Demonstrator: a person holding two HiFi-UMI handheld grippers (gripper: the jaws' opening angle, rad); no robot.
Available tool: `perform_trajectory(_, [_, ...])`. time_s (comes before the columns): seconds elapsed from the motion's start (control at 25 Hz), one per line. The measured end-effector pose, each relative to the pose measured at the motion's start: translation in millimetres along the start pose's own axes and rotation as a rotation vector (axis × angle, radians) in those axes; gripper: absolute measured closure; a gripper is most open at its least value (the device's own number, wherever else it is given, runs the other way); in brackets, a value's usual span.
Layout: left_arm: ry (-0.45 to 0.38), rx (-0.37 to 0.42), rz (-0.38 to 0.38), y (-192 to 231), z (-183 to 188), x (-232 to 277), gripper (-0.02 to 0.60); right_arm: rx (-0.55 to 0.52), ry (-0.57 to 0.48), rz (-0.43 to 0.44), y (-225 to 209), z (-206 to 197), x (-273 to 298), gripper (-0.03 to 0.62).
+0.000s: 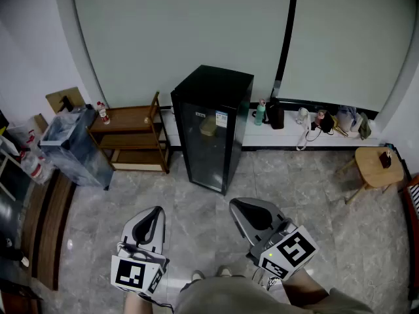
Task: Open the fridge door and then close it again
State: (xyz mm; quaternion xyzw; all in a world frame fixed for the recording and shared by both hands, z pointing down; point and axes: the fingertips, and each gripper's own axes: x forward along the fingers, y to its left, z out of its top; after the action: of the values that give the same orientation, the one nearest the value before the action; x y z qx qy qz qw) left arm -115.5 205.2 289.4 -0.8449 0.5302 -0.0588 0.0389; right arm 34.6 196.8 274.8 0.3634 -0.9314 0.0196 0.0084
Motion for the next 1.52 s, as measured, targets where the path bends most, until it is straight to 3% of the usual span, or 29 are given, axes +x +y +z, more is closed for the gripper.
perform_trajectory(1.12, [0.046,0.009,0.05,-37.6,-16.5,42.7,0.574,0.033,0.037,0.062,-53.3,-34.8,-16.0,0.599])
perform_trajectory(1.52, [0.037,0.011,0.049,-25.1,-20.4,61.6,0.574,0.037,0.04,0.076,-63.3,-42.1,7.1,0.597])
